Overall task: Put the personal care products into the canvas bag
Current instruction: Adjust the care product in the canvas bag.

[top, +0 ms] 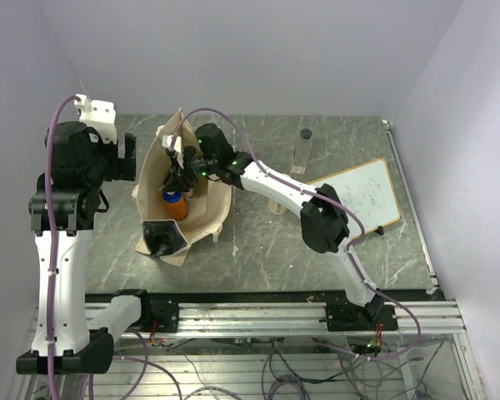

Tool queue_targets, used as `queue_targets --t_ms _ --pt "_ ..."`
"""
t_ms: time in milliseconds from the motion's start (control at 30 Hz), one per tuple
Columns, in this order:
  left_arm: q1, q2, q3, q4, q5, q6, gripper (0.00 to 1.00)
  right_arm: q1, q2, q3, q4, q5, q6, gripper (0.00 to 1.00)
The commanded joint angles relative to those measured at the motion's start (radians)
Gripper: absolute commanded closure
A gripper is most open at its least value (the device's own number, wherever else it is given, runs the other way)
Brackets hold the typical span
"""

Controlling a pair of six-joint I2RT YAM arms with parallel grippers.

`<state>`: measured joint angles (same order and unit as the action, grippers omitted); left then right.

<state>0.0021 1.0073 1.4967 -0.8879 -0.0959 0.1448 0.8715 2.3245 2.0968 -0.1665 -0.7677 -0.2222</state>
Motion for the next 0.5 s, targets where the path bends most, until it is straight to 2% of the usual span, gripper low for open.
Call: queue_targets --t_ms 0,267,467 --pt "0.012 0.012 -0.006 0.022 0.032 -0.012 0.01 -0.002 -0.031 -0.042 0.048 -0.052 -0.023 1.0" --pt "0.012 0.028 -0.01 0.033 0.044 -0.007 0.01 -0.006 -0.026 -0.052 0.01 -0.051 -0.056 1.0" --pt "0.011 0.036 -0.01 0.042 0.052 -0.003 0.01 -0.007 -0.024 -0.024 -0.005 -0.037 -0.056 0.77"
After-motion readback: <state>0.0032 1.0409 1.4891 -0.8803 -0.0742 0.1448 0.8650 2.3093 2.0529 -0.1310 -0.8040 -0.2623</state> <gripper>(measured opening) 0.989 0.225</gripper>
